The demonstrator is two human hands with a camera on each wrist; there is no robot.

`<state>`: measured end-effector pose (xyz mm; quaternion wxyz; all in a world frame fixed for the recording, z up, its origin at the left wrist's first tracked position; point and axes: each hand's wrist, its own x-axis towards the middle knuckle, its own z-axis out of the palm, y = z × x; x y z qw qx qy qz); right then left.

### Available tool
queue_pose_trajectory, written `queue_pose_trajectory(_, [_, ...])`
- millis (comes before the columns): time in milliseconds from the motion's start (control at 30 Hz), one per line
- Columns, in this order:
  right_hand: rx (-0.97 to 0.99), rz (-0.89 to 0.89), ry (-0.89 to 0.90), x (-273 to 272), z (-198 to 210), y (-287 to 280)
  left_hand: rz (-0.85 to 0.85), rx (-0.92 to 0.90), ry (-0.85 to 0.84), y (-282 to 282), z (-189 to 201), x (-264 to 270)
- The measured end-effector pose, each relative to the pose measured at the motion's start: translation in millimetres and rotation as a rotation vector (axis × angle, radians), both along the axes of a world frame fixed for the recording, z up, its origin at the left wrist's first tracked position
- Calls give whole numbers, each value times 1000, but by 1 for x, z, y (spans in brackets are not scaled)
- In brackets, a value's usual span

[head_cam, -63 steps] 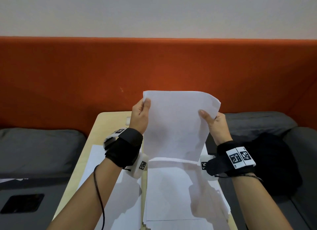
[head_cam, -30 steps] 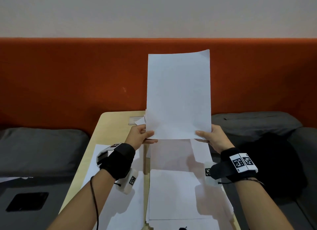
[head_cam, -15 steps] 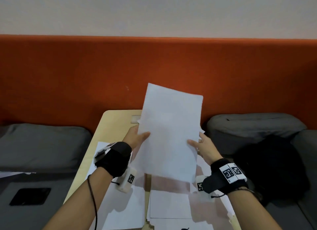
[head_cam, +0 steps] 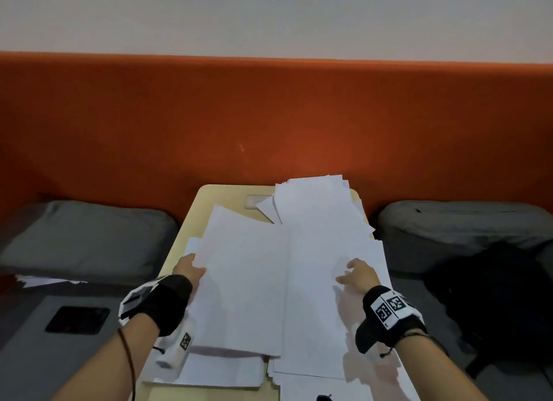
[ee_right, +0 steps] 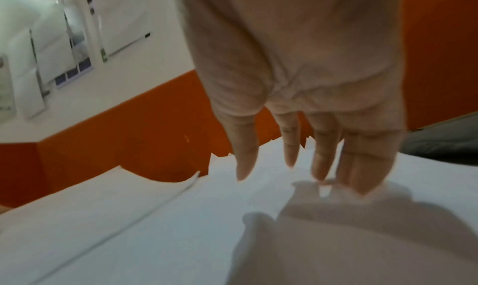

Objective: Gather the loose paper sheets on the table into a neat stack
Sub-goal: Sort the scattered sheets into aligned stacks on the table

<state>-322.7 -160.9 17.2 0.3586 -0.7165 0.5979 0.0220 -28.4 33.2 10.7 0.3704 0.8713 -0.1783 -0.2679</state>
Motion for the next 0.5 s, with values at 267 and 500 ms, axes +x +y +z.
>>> queue_pose_trajectory(267, [-82,-102,286,-6,-9,13,-32,455,-344,2,-12,-21])
queue_pose_trajectory(500, [-66,-134,328,-8,-6,12,-600,341,-473,-34,-11,-79])
